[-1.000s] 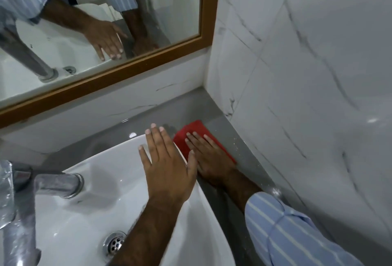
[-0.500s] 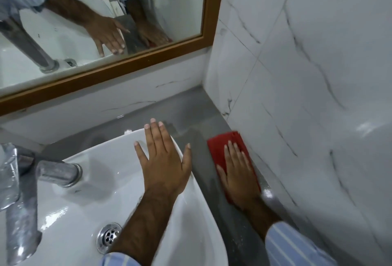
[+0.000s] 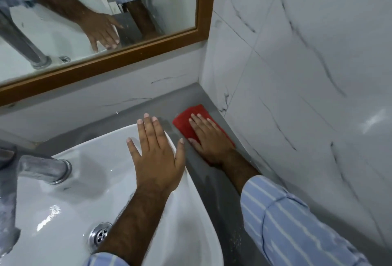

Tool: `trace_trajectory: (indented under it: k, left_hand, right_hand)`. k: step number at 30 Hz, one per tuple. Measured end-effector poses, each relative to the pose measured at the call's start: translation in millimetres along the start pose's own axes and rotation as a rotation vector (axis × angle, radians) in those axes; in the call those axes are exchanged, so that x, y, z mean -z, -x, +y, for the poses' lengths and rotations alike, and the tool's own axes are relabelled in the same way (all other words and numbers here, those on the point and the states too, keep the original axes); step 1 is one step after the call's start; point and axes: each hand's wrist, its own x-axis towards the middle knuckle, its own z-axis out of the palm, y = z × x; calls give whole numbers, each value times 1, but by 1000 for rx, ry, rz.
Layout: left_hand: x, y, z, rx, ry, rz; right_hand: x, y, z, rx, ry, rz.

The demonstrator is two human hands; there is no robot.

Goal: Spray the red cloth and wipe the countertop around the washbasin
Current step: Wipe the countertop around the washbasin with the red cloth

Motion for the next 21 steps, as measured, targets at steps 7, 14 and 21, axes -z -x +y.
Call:
trace_trajectory:
  k: [7,14,21]
  left_hand:
    - [10,1,2,9,5,-44]
    - [11,2,3,16,19,-55]
    - [9,2,3,20,53,-24]
  right_hand:
    - [-11,126,-6,-375,-75,65]
    - [-25,226,-28,-471,-9,37]
    - [-6,90,-27,-128,-33,27]
